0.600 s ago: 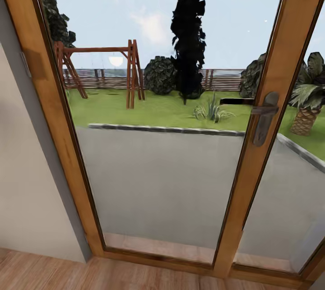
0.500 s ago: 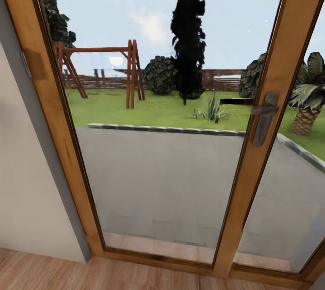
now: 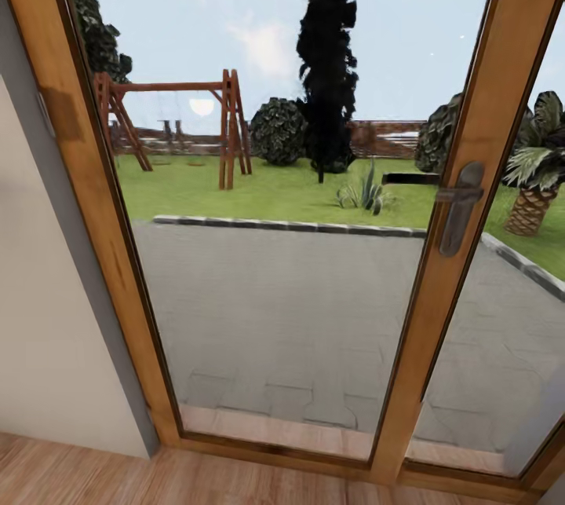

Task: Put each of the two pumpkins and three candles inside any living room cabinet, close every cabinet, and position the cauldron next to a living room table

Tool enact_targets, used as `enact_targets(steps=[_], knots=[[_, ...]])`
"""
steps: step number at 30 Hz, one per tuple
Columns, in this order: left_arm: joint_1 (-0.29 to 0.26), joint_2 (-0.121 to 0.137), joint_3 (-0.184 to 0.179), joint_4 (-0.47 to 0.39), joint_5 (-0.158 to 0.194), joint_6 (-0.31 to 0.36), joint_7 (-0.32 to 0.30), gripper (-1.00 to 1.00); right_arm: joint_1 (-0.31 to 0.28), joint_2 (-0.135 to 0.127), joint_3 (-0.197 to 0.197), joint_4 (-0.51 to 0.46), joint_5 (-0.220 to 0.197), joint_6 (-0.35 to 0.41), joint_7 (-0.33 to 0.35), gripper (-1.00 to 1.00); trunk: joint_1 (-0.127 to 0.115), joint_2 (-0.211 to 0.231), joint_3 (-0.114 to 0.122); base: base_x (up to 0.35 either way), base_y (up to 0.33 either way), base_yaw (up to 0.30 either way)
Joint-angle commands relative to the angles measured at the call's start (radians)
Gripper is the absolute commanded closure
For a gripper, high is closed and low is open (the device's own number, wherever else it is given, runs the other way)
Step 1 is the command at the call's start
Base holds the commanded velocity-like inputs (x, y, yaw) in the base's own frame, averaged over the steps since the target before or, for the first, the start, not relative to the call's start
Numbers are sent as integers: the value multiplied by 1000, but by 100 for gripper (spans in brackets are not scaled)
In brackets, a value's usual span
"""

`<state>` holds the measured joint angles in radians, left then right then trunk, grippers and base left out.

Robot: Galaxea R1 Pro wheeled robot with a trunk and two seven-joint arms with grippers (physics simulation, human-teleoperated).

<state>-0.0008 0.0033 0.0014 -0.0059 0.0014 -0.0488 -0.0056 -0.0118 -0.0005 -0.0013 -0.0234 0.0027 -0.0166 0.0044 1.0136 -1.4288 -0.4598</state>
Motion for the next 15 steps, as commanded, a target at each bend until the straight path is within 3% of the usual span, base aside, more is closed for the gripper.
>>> enact_targets(steps=[1, 15], knots=[[0, 0, 0, 0, 0, -3, -1, -100, 0, 0, 0, 0, 0, -3, 1, -100, -4, 7, 2, 0, 0, 0], [0, 1, 5, 0, 12, -4, 6, -100, 0, 1, 5, 2, 2, -35, -2, -100, -58, 105, 46, 0, 0, 0]])
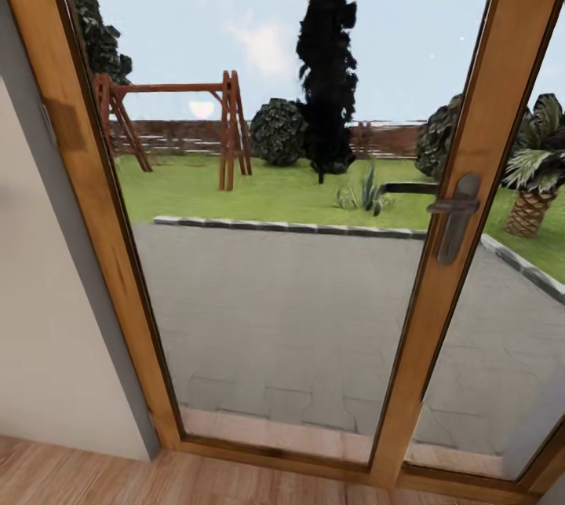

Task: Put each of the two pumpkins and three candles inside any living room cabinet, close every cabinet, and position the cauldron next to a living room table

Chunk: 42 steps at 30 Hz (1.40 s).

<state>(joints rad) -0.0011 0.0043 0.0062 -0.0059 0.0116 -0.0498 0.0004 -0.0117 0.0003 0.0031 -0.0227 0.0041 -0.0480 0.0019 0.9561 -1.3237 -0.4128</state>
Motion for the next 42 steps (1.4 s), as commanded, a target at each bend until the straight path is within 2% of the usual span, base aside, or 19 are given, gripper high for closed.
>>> enact_targets(steps=[1, 42], knots=[[0, 0, 2, 0, 9, -2, 1, -100, -1, 0, 0, 1, 0, -4, 2, -100, -4, 7, 2, 0, 0, -110], [0, 0, 6, 0, 14, -2, 1, -100, -1, -2, 0, 2, -1, -4, 3, -100, -161, 294, 152, 0, 0, -280]])
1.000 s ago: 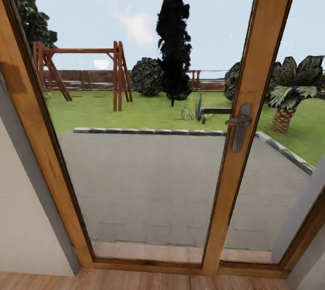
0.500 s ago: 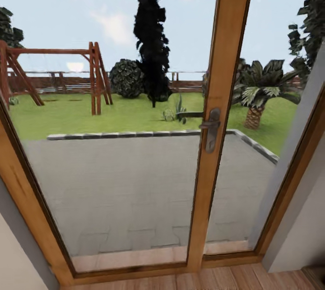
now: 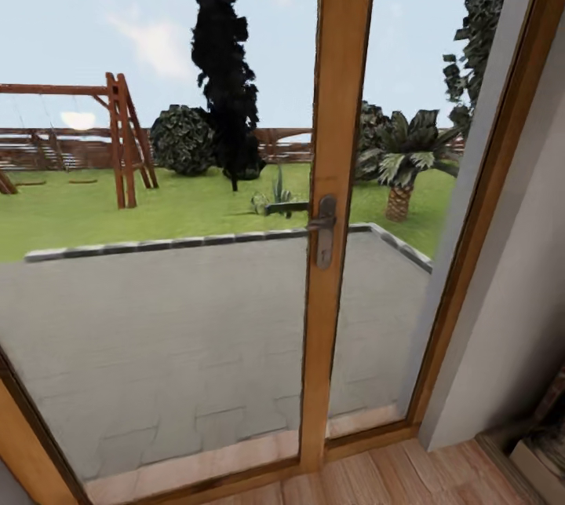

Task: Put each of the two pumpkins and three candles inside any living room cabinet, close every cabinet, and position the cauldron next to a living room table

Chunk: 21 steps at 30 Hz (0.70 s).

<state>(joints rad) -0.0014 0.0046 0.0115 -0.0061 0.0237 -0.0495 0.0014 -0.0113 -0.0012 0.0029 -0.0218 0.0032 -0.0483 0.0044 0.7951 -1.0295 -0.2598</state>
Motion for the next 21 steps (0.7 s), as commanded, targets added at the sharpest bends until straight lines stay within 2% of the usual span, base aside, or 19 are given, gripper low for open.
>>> enact_targets(steps=[1, 21], knots=[[0, 0, 1, 0, 2, -3, 0, -100, -1, 0, 0, 1, 1, -4, 1, -100, -4, 7, 3, 0, 0, -291], [0, 0, 1, 0, 2, -3, 0, -100, -1, 0, 0, 1, 1, -4, 0, -100, -81, 147, 77, 0, 0, -291]])
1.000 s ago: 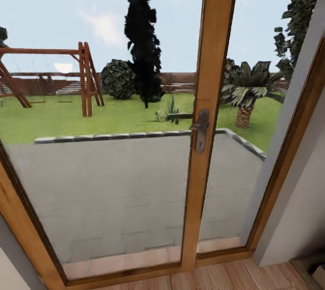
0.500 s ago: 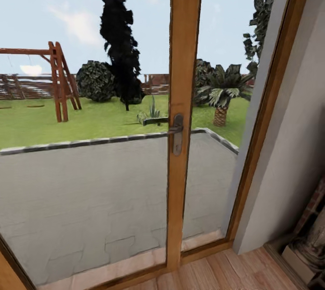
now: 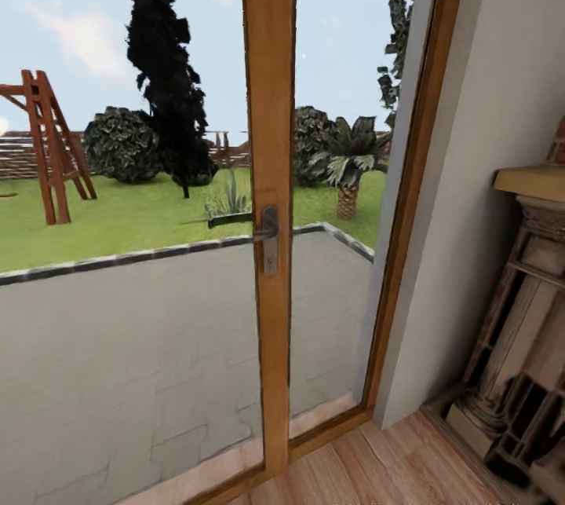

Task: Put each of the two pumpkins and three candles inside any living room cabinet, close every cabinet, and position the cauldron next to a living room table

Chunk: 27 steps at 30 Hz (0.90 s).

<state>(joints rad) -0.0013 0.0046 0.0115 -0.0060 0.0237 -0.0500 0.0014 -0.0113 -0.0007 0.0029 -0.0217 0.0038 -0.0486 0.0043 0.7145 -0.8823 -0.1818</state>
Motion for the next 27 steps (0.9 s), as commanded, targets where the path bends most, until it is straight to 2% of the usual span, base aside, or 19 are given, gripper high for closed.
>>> enact_targets(steps=[1, 5, 16, 27], knots=[[0, 0, 1, 0, 2, -3, 0, -100, -1, 0, 0, 1, 0, -3, 0, -100, -4, 6, 3, 0, 0, -291], [0, 0, 1, 0, 2, -2, 0, -100, -1, 0, 0, 1, 0, -3, 1, -100, -19, 34, 17, 0, 0, -250], [0, 0, 1, 0, 2, -2, 0, -100, -1, 1, 0, 2, -1, -2, 4, -100, -61, 111, 52, 0, 0, -117], [0, 1, 1, 0, 2, -4, 0, -100, -1, -1, 0, 2, -1, -3, 4, -100, -61, 111, 54, 0, 0, -273]])
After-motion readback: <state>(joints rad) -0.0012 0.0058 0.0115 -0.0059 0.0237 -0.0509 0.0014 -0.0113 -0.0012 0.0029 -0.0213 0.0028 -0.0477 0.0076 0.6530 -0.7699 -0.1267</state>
